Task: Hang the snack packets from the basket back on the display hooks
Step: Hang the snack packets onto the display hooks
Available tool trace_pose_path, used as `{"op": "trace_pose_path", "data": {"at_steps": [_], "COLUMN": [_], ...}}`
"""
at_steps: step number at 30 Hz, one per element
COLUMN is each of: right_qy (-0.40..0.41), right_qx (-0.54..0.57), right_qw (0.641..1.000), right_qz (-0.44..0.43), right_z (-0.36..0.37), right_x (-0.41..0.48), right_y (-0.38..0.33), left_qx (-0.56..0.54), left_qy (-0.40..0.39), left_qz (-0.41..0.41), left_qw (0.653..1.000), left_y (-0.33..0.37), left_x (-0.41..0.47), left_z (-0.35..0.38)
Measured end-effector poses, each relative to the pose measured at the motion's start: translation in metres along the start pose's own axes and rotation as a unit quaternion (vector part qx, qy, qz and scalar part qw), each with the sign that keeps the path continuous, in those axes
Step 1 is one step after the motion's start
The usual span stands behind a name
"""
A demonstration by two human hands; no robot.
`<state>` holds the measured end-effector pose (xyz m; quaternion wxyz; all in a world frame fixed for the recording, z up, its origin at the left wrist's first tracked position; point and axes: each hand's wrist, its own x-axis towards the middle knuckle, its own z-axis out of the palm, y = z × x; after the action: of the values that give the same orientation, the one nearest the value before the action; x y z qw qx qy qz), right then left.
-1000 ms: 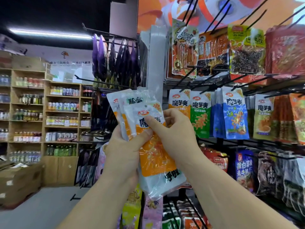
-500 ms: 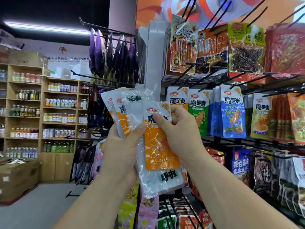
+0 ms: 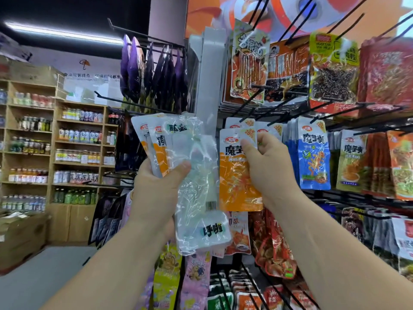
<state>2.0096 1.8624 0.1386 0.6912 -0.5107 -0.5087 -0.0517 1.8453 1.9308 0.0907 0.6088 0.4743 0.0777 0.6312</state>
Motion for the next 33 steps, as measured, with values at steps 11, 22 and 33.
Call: {"op": "trace_pose_path", "data": {"at_steps": [11, 22, 33], "right_qy": [0.065, 0.108, 0.101], "right_qx": [0.034, -0.026, -0.075], "right_qw": [0.997, 0.992, 0.991], "right_qz": [-0.025, -0.055, -0.039], "right_z": [-0.014, -0.014, -0.019], "right_x": [0.05, 0.064, 0.067], "right_y": [-0.021, -0.024, -0.016], "left_qx": [-0.011, 0.01, 0.02], "left_qy": [-0.017, -0.014, -0.035], "left_qz": [-0.001, 0.007, 0.02], "left_qw": [1.0, 1.0, 0.999], "left_y": [0.001, 0.005, 0.006], "left_x": [0.005, 0.007, 0.007], "left_z": [-0.004, -0.012, -0.007]}}
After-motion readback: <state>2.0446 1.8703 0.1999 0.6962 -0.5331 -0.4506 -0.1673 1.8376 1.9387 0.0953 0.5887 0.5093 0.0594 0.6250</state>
